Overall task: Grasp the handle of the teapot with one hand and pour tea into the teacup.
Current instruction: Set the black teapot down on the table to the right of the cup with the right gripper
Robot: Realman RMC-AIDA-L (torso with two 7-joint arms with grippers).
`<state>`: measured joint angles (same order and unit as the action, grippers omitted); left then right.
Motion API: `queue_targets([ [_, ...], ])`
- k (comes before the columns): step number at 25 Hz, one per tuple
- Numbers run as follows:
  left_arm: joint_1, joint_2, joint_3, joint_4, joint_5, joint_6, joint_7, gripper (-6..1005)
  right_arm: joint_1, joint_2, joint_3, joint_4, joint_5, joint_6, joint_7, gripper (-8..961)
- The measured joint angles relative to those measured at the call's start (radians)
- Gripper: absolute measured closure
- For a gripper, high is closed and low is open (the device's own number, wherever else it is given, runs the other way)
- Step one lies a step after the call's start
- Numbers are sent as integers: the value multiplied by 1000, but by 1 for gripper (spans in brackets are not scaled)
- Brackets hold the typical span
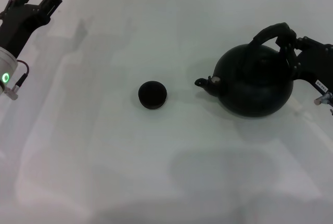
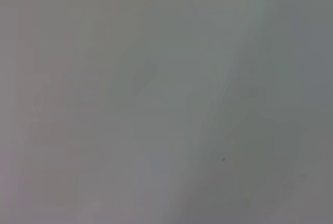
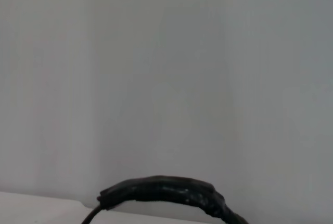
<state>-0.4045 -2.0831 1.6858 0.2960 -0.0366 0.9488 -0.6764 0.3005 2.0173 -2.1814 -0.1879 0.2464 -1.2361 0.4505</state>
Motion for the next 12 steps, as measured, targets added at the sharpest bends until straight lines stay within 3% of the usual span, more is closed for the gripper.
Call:
queue_targets([
  [9, -1, 0, 0, -1, -4, -3, 0, 128, 4, 1, 0, -4, 5, 10, 4, 836],
  [12, -2, 0, 0, -1, -5, -4, 0, 128, 4, 1, 1, -4, 6, 12, 15, 700],
])
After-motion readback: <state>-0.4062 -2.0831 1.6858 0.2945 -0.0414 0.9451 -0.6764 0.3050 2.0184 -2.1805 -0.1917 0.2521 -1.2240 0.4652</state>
